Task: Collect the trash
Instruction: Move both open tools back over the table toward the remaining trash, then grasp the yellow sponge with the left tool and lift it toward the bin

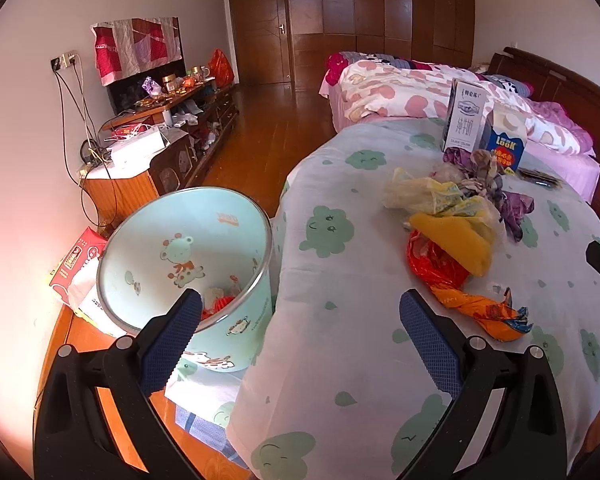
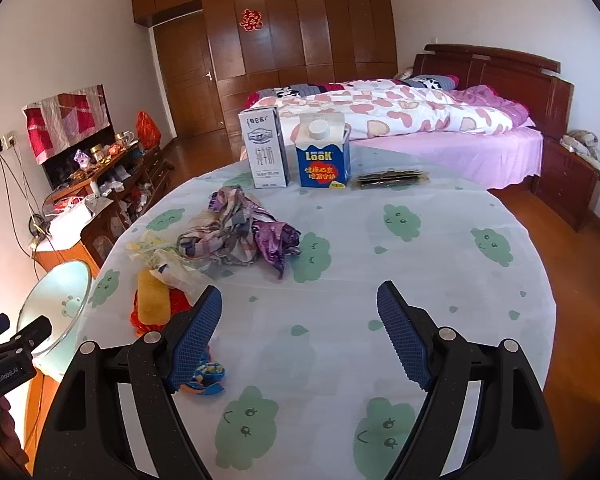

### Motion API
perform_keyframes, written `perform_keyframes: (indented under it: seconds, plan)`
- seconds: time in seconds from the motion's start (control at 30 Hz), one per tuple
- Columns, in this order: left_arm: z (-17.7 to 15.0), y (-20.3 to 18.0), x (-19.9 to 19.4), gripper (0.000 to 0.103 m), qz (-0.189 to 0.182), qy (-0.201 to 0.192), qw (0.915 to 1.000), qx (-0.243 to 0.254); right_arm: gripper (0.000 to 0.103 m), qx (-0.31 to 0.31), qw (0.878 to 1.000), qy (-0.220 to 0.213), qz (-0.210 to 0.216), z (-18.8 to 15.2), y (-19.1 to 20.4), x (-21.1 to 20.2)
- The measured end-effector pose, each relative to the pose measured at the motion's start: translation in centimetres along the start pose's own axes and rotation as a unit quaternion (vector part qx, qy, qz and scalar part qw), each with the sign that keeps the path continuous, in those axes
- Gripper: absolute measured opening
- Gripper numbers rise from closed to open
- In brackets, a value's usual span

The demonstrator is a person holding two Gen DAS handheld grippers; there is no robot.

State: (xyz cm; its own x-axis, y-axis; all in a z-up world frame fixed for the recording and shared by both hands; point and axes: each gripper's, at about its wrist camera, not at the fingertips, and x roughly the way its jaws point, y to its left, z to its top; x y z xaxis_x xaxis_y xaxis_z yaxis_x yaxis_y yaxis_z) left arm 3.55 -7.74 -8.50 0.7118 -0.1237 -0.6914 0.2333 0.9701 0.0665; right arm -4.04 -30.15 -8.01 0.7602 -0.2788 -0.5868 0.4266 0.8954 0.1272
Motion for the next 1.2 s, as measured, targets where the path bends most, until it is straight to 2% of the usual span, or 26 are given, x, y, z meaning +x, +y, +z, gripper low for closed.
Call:
perform_keyframes:
  seconds: [0.27, 0.43, 0.57, 0.7, 0.9, 1.1, 1.13, 1.2]
  plan:
    - [-0.4, -2.3, 1.4, 0.096, -0.026, 0.019, 0.9995, -0.002, 0.079, 0.013, 1.000, 0.010, -0.010, -0.5, -2.3, 0.5]
    - [-0.2, -4.0, 2.0, 0.095, -0.027, 0.018, 0.9995, 0.007, 0.079, 0.015, 1.000, 0.010, -0.010, -0.6, -2.9, 0.7]
    - [-0.1, -5.0, 2.4, 0.085, -0.039, 0.029, 0.9988, 0.004, 0.079, 0.022, 1.000, 0.008, -0.012, -0.8, -4.0, 0.8]
    - [0.9, -5.2, 1.9, 0.083, -0.051, 0.019, 0.9985, -0.004, 0.079, 0.031, 0.999, 0.008, -0.015, -0.7, -4.8, 0.8]
    - [2.6, -8.7, 1.8, 0.077, -0.070, 0.000, 0.9970, 0.032, 0.079, 0.041, 0.999, 0.011, -0.015, -0.7, -5.7, 0.8]
    - [2.8, -10.7, 4.4, 0.074, -0.078, 0.024, 0.9957, 0.042, 0.079, 0.042, 0.999, 0.013, -0.013, -0.7, -6.0, 0.9]
    - [2.8, -10.7, 4.7, 0.072, -0.076, 0.023, 0.9960, 0.043, 0.079, 0.043, 0.999, 0.014, -0.013, -0.7, -6.0, 0.9]
    - [2.8, -10.0, 5.3, 0.060, -0.082, 0.030, 0.9955, 0.037, 0.079, 0.044, 0.999, 0.016, -0.011, -0.7, -6.0, 0.9]
